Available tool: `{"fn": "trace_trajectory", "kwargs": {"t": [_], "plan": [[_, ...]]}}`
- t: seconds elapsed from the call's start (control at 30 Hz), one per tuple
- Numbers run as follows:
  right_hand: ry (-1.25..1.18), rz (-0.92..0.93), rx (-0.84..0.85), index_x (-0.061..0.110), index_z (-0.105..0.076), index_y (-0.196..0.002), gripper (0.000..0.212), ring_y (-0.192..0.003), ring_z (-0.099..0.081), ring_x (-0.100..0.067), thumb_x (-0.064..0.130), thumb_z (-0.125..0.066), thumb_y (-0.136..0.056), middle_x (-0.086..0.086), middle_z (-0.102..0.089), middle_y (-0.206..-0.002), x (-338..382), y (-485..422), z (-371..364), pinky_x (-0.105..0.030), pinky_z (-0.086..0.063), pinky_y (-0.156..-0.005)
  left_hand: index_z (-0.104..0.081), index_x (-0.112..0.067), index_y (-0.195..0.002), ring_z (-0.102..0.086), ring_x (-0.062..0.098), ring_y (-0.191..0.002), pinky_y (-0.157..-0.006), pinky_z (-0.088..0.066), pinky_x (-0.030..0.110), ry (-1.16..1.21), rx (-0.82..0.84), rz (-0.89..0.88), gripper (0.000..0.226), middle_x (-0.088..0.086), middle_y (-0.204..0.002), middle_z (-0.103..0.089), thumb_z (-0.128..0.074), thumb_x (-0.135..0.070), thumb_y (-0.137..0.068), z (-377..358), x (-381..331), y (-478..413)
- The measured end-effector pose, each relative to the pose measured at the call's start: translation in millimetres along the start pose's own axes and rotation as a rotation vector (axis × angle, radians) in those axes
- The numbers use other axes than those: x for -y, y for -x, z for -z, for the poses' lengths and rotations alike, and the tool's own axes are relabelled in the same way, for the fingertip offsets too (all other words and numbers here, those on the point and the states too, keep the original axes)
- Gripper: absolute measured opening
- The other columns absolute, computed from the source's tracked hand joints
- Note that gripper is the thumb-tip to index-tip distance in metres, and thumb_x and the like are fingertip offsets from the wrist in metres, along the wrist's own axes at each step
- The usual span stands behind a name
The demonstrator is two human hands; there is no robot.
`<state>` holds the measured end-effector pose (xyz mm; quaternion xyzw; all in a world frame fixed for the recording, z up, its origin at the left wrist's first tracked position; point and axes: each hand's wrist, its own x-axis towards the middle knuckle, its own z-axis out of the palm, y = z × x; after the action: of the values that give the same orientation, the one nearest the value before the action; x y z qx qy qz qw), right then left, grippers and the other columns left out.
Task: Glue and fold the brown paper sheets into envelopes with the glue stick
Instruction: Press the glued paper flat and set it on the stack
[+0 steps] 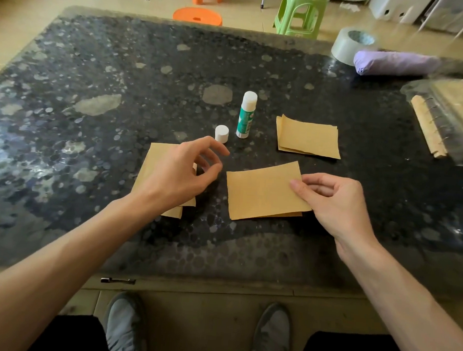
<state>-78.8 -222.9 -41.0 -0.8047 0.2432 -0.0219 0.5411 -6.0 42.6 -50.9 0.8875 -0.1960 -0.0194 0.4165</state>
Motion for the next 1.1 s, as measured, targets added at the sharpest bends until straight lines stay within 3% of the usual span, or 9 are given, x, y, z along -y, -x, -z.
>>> {"fn": "trace_trajectory", "kwargs": {"t": [0.2,0.37,0.47,1.1], "plan": [[0.029,0.01,-0.011,0.03,-0.076,-0.107,0.023,-0.092,-0.066,-0.001,0.038,-0.082,-0.086,0.015,-0.074,-0.096,-1.1,-0.7,-2.8,-0.019,-0.049,-0.073,-0.066,-0.036,-0.114,-0.065,0.001,-0.099,-0.077,-0.04,0.007,-0.144,0.009,-0.112,0.025,-0.02,-0.096,-0.068,-0.073,-0.026,-0.092,-0.1,4.9,2.0],[0.038,0.027,-0.013,0.029,-0.076,-0.107,0.023,-0.09,-0.066,0.001,0.037,-0.082,-0.086,0.015,-0.073,-0.095,-1.6,0.2,-3.1,-0.017,-0.047,-0.071,-0.065,-0.037,-0.117,-0.059,0.004,-0.105,-0.09,-0.044,0.022,-0.166,0.062,-0.157,0.032,-0.02,-0.105,-0.066,-0.075,-0.037,-0.087,-1.8,9.0,2.0],[0.047,0.026,-0.021,0.027,-0.077,-0.11,0.026,-0.093,-0.068,-0.002,0.038,-0.082,-0.086,0.013,-0.074,-0.096,-2.0,0.4,-2.9,-0.02,-0.05,-0.074,-0.066,-0.037,-0.118,-0.058,0.005,-0.106,-0.096,-0.046,0.024,-0.19,0.087,-0.188,0.033,-0.019,-0.108,-0.065,-0.075,-0.042,-0.086,-1.4,6.5,2.9],[0.062,0.056,-0.023,0.03,-0.076,-0.106,0.021,-0.093,-0.07,-0.003,0.037,-0.081,-0.087,0.012,-0.075,-0.096,-4.7,1.0,-3.9,-0.02,-0.054,-0.075,-0.067,-0.042,-0.116,-0.053,0.003,-0.108,-0.098,-0.044,0.028,-0.219,0.175,-0.236,0.037,-0.022,-0.117,-0.06,-0.074,-0.058,-0.084,-7.6,3.2,4.1]]}}
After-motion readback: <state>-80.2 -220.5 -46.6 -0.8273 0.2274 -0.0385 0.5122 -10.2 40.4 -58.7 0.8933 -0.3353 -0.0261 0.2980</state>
